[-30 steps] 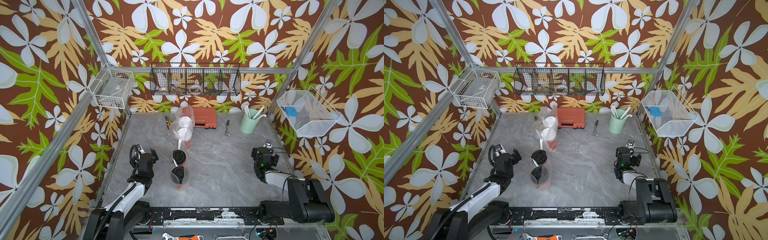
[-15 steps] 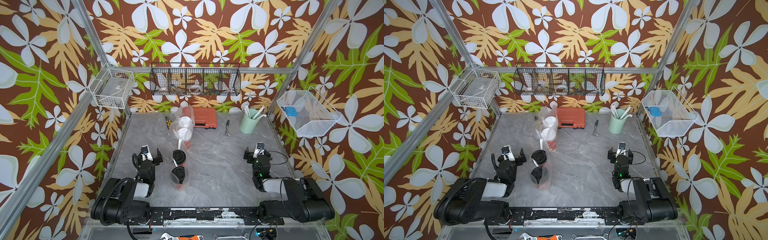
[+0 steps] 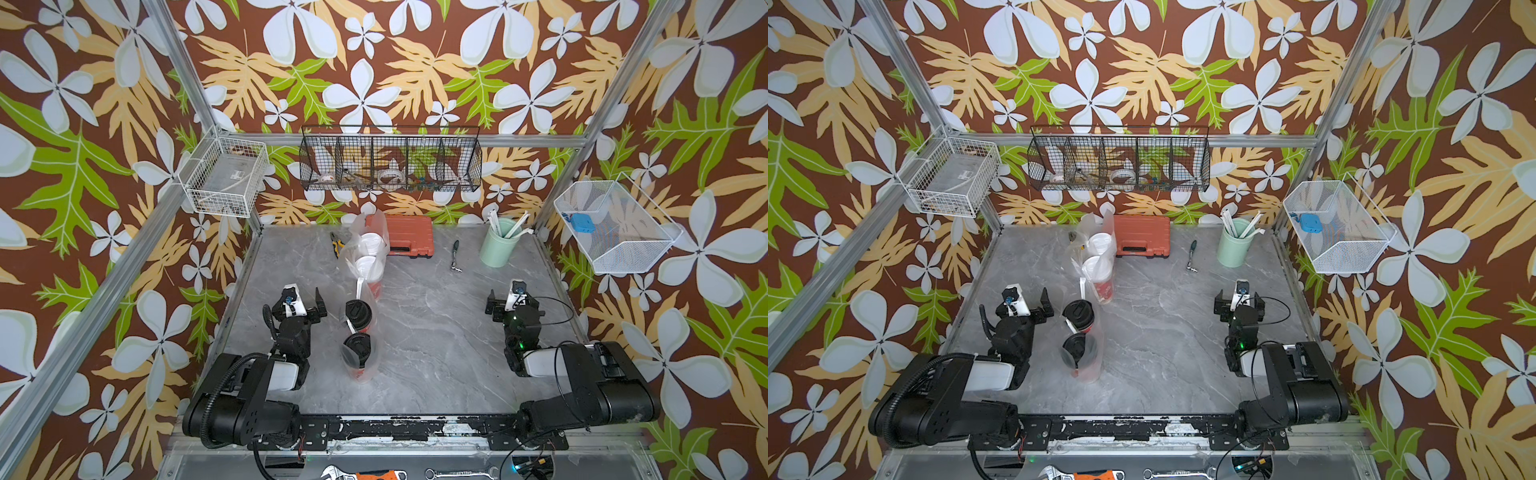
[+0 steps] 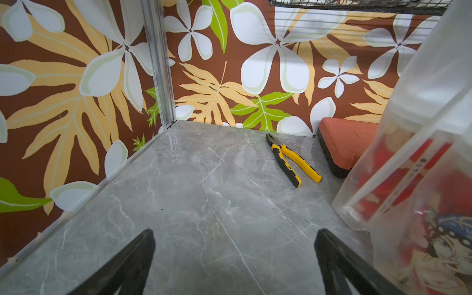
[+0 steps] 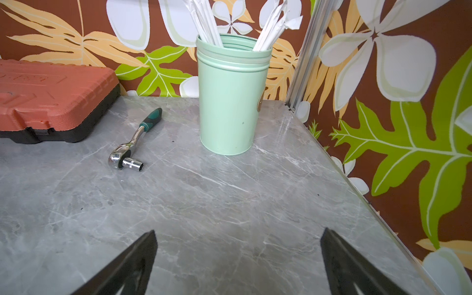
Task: Pack milk tea into plastic carrier bags
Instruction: Reset both arms
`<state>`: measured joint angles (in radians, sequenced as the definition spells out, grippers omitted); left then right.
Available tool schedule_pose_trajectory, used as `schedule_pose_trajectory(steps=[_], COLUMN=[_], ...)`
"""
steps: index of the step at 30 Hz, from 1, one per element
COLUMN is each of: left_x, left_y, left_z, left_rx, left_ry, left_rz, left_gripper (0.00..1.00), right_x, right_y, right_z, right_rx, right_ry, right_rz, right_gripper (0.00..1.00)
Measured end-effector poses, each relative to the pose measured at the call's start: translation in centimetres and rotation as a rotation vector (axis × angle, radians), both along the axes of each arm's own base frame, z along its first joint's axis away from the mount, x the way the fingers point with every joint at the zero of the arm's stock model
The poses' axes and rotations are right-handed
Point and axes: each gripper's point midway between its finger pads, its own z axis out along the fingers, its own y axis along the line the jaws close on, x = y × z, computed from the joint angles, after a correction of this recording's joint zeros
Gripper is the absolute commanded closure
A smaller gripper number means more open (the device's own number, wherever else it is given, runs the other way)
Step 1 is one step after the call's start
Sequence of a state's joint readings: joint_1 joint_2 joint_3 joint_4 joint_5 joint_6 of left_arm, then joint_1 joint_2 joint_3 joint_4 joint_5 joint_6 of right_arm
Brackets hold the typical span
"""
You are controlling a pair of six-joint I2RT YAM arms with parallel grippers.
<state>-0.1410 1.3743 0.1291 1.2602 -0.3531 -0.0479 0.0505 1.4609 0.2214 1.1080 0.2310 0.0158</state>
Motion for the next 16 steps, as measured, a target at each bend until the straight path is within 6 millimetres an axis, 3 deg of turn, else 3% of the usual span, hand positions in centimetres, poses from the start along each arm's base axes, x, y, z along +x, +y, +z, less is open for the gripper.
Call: schedule_pose_trajectory(steps=[16], left_x=[-0.03], left_y=[0.15], left_z=[0.0], left_rx=[0.0], left_ry=[0.0], left_rz=[0.009], left_gripper=[0.0], right_x=[0.13], right_y=[0.29], right_z=[-0.03], right_rx=[0.006], right_ry=[0.0], right_rz=[0.016], right_gripper=[0.0])
